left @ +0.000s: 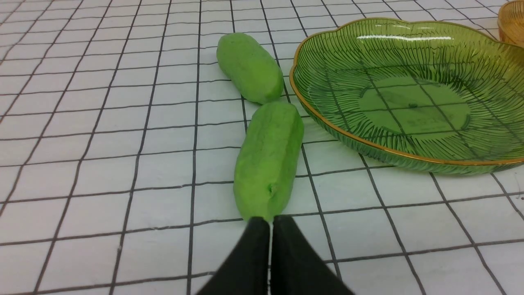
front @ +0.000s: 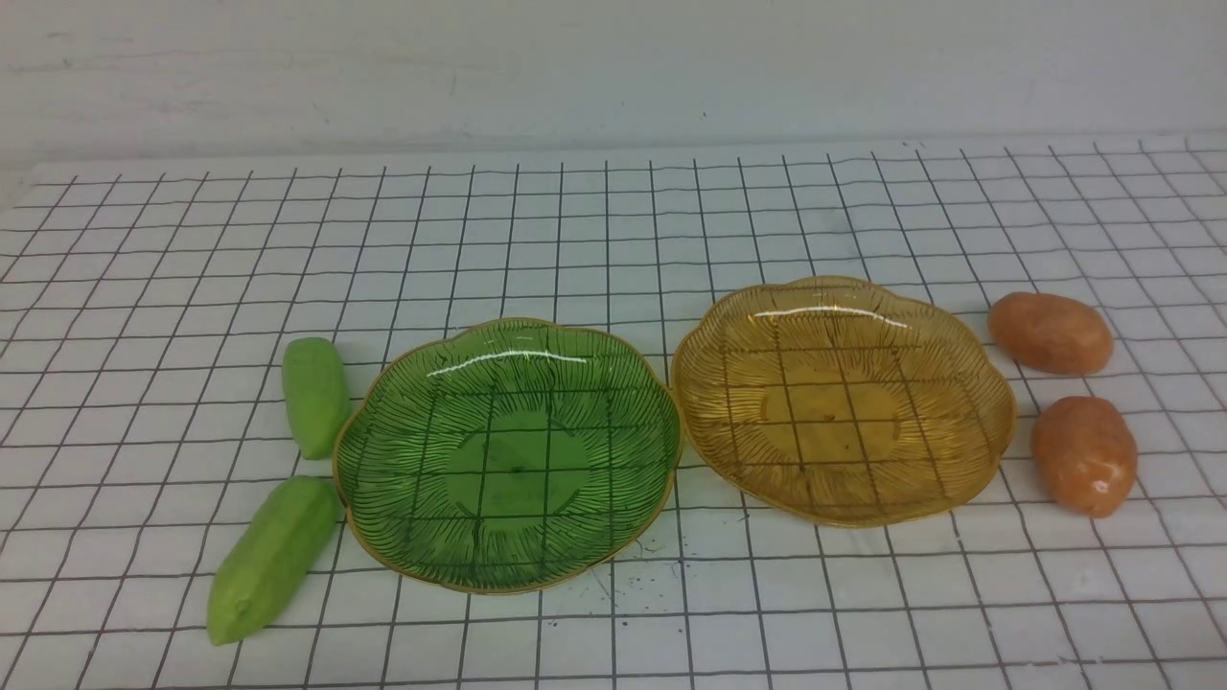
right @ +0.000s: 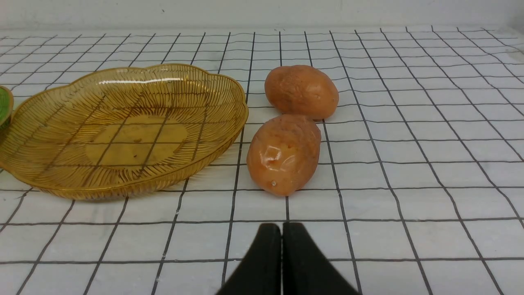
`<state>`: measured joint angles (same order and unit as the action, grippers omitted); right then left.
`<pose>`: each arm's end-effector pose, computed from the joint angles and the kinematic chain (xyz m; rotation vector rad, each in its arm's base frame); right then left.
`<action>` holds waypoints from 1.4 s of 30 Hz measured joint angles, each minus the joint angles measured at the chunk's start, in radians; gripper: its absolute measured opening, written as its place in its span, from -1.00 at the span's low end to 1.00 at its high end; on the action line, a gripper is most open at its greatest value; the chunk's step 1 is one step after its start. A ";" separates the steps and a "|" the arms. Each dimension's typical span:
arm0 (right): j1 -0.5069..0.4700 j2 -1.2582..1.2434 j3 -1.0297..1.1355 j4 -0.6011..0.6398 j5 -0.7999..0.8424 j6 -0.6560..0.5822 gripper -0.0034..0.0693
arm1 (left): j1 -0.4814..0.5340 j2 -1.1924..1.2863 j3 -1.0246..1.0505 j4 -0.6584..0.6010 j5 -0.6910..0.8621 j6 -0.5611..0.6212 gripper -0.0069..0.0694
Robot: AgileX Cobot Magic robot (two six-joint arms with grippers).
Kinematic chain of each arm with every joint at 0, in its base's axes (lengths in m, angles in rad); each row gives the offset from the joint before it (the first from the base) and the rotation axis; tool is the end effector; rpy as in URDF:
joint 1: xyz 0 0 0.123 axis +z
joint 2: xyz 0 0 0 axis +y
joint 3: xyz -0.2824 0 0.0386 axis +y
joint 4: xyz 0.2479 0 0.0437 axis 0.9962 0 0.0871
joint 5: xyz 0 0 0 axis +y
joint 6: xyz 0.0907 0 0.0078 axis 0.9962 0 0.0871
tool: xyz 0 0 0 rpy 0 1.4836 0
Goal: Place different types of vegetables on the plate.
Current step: 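Put the potato onto the plate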
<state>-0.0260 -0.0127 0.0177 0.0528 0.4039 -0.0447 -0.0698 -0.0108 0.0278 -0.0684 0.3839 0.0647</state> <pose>0.0516 0.0006 0.1716 0.0141 1.8919 0.0045 0.0521 -0.0060 0.1699 0.0845 1.8823 -0.0711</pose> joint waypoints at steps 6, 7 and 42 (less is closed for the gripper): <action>0.000 0.000 0.000 0.000 0.000 0.000 -0.92 | 0.000 0.000 0.000 0.000 0.000 0.000 -0.84; 0.000 0.000 0.000 0.000 0.000 0.000 -0.92 | 0.000 0.000 0.000 0.000 0.000 0.000 -0.84; 0.000 0.000 0.010 0.596 -0.038 0.246 -0.92 | 0.000 0.000 0.001 -1.042 -0.099 -0.297 -0.84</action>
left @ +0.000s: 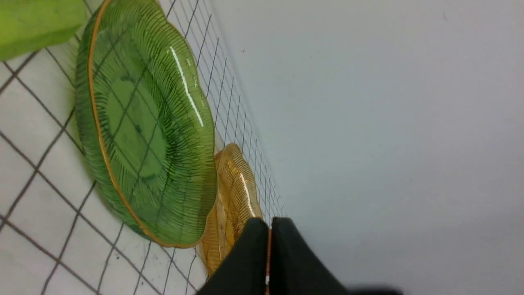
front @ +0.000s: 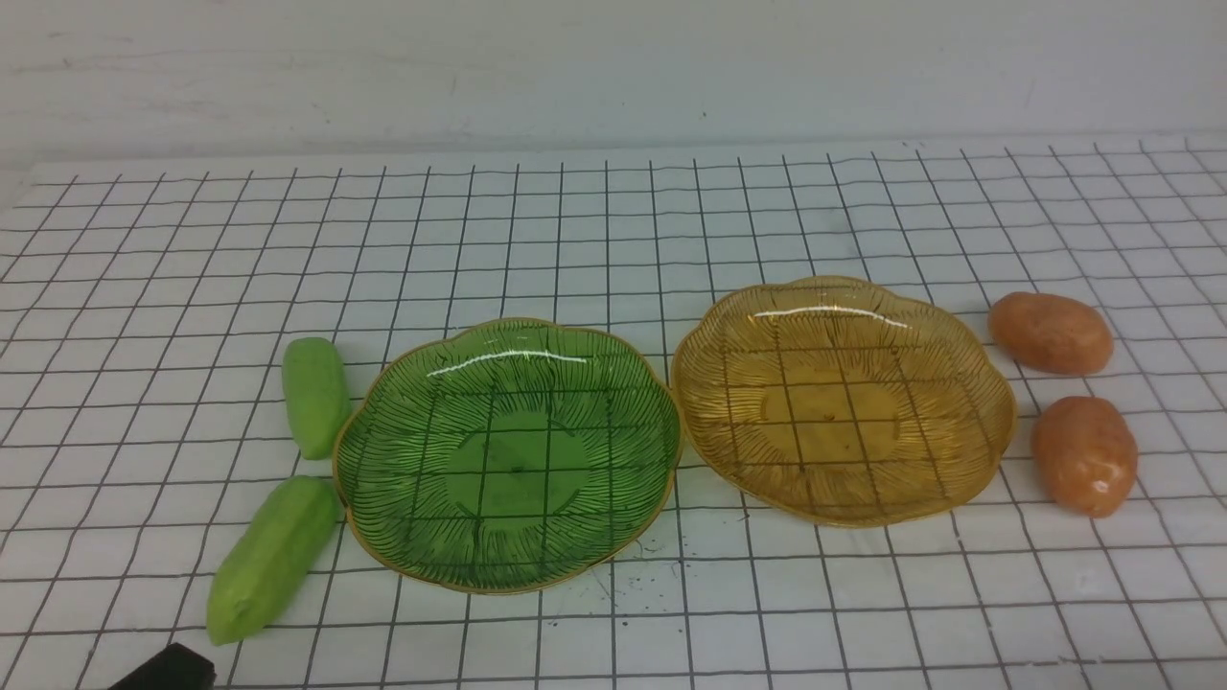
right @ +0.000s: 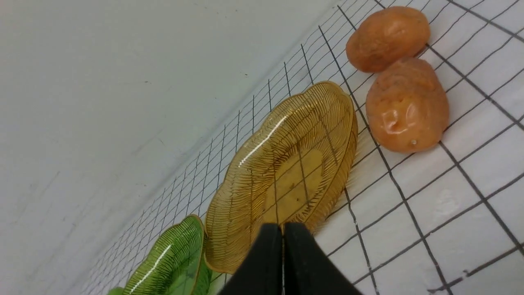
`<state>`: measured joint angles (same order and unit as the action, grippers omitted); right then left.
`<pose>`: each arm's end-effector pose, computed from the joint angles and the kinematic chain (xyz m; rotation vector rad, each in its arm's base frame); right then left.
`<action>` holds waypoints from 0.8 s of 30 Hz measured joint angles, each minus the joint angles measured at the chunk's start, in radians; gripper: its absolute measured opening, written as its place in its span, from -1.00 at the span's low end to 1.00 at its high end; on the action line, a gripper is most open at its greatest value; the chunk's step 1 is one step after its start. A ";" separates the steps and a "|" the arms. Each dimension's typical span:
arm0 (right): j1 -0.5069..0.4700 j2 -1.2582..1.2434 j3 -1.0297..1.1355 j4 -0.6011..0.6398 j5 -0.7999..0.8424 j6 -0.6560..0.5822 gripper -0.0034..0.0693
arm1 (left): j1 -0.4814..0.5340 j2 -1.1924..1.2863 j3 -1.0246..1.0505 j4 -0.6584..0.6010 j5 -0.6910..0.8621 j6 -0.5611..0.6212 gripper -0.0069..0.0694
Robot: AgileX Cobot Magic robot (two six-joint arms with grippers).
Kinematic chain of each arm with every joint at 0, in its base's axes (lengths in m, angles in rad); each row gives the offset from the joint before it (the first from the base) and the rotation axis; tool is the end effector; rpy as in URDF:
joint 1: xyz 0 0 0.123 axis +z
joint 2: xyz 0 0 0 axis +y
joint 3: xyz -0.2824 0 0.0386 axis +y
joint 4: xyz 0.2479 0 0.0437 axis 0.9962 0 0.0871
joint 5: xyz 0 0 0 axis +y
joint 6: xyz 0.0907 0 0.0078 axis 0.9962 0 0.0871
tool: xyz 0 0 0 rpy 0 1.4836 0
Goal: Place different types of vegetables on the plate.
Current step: 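Put the potato onto the plate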
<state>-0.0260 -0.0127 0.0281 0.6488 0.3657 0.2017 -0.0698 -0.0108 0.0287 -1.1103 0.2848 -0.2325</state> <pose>0.0528 0.0184 0.1780 0.6099 1.7521 0.7549 0.0520 -0.0267 0.1925 -0.8708 1.5629 -1.2491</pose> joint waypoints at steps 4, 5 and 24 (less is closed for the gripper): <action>0.000 0.000 -0.002 0.055 0.001 -0.004 -0.91 | 0.000 0.000 -0.010 -0.012 0.024 0.082 -0.84; 0.000 0.000 -0.008 0.079 0.012 -0.026 -0.91 | 0.000 0.000 -0.028 -0.012 0.051 0.108 -0.84; 0.000 0.778 -0.604 -0.408 0.579 -0.202 -0.91 | 0.000 0.824 -0.513 0.571 0.609 0.347 -0.84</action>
<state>-0.0260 0.7656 -0.5762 0.2409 0.9448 0.0000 -0.0698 0.8132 -0.4840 -0.5395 0.8943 0.1148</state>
